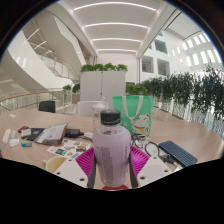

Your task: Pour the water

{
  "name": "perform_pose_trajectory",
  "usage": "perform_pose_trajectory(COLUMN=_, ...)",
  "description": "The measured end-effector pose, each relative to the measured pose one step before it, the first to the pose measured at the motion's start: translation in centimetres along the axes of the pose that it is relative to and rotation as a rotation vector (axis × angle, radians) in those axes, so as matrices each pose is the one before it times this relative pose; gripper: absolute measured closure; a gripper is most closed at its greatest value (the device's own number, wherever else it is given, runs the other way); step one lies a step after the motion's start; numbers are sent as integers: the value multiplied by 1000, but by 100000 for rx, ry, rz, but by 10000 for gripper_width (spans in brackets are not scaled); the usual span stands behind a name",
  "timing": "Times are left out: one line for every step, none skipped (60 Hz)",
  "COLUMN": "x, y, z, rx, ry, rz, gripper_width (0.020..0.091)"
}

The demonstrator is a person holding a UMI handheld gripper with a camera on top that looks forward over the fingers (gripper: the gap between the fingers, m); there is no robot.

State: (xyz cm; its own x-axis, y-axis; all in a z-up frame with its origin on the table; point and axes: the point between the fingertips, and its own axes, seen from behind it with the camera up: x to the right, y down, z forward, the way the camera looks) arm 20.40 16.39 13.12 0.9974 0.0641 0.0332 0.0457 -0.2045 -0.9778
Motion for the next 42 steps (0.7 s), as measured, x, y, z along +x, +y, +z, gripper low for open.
perform_pose_trajectory(x=136, y=46, z=257, rx=-1254, ry=-654, rz=-14, gripper_width=608)
perform_pose_trajectory(x=113, y=585, z=90, rx=-919, ry=-979, rz=161, gripper_width=608)
perform_pose_trajectory(x=417, y=424, z=-276, rx=-849, ry=-1366, rz=73, gripper_width=608)
perform_pose_trajectory(x=-414, y=1413, z=265, rx=-544, ry=-1145, rz=-5, gripper_width=608)
perform_pose_trajectory(x=181, y=567, z=-114, rx=-657, ry=-1105, rz=320, gripper_width=603)
perform_pose_trajectory(x=-707, y=2657, z=844, rx=378, ry=-722, rz=812, gripper_width=602)
perform_pose_trajectory(x=985, y=-1053, z=-909, rx=-758, ry=-527, rz=-10, gripper_width=603)
perform_pose_trajectory(x=209, y=203, z=-160, rx=-635, ry=-678, rz=258, gripper_width=603)
perform_pose_trajectory(x=201, y=230, z=-135, rx=-415, ry=-728, rz=185, gripper_width=604)
perform_pose_trajectory(x=110, y=284, z=-101, rx=-285, ry=-740, rz=159, gripper_width=603)
perform_pose_trajectory(x=55, y=374, z=-121, rx=-387, ry=-759, rz=218, gripper_width=599)
perform_pose_trajectory(x=32, y=459, z=12, rx=-588, ry=-651, rz=257, gripper_width=598)
perform_pose_trajectory(x=-445, y=1326, z=770, rx=-1242, ry=-463, rz=208, gripper_width=595)
perform_pose_trajectory(x=-95, y=-226, z=-341, rx=2470, ry=-301, rz=-132, gripper_width=592)
perform_pose_trajectory(x=-9, y=-293, z=-63, rx=2018, ry=-342, rz=84, gripper_width=592)
perform_pose_trajectory(x=-42, y=413, z=-47, rx=-830, ry=-368, rz=67, gripper_width=592)
perform_pose_trajectory(x=-44, y=-68, z=-54, rx=239, ry=-307, rz=136, gripper_width=590)
perform_pose_trajectory(x=-4, y=-144, z=-19, rx=716, ry=-317, rz=308, gripper_width=590)
perform_pose_trajectory(x=35, y=223, z=-16, rx=-691, ry=-359, rz=285, gripper_width=592)
perform_pose_trajectory(x=149, y=-197, z=268, rx=834, ry=-242, rz=581, gripper_width=592)
perform_pose_trajectory(x=16, y=266, z=-115, rx=-477, ry=-266, rz=614, gripper_width=591)
perform_pose_trajectory(x=42, y=-52, z=-121, rx=423, ry=-296, rz=497, gripper_width=591)
perform_pose_trajectory(x=23, y=-31, z=17, rx=336, ry=-166, rz=280, gripper_width=590)
perform_pose_trajectory(x=1, y=32, z=27, rx=-18, ry=-184, rz=-65, gripper_width=589)
perform_pose_trajectory(x=-31, y=-56, z=2, rx=252, ry=-121, rz=-290, gripper_width=590)
perform_pose_trajectory(x=-16, y=-48, z=26, rx=162, ry=15, rz=-334, gripper_width=590)
perform_pose_trajectory(x=-10, y=-4, z=25, rx=-141, ry=27, rz=-239, gripper_width=587)
perform_pose_trajectory(x=20, y=198, z=316, rx=-247, ry=143, rz=-34, gripper_width=575)
perform_pose_trajectory(x=-98, y=-233, z=-292, rx=-809, ry=245, rz=-127, gripper_width=565)
perform_pose_trajectory(x=-8, y=-8, z=-89, rx=-867, ry=136, rz=-127, gripper_width=554)
perform_pose_trajectory(x=10, y=55, z=-100, rx=-1241, ry=226, rz=-144, gripper_width=544)
perform_pose_trajectory(x=74, y=109, z=-115, rx=-1612, ry=488, rz=-115, gripper_width=531)
perform_pose_trajectory(x=168, y=323, z=-146, rx=-2704, ry=1036, rz=-97, gripper_width=518)
perform_pose_trajectory(x=457, y=812, z=649, rx=-2136, ry=1366, rz=-9, gripper_width=487)
perform_pose_trajectory(x=152, y=207, z=-532, rx=-2916, ry=1402, rz=53, gripper_width=444)
perform_pose_trajectory(x=269, y=259, z=-228, rx=-2563, ry=1379, rz=-4, gripper_width=388)
perform_pose_trajectory(x=238, y=127, z=-312, rx=-1755, ry=1470, rz=-44, gripper_width=329)
perform_pose_trajectory(x=189, y=-19, z=-394, rx=-797, ry=1235, rz=-169, gripper_width=276)
perform_pose_trajectory(x=97, y=-116, z=-486, rx=-25, ry=882, rz=-276, gripper_width=249)
perform_pose_trajectory(x=137, y=23, z=22, rx=156, ry=346, rz=-20, gripper_width=254)
perform_pose_trajectory(x=-56, y=-73, z=-743, rx=912, ry=-29, rz=23, gripper_width=268)
perform_pose_trajectory(x=-138, y=-183, z=-616, rx=538, ry=-92, rz=257, gripper_width=272)
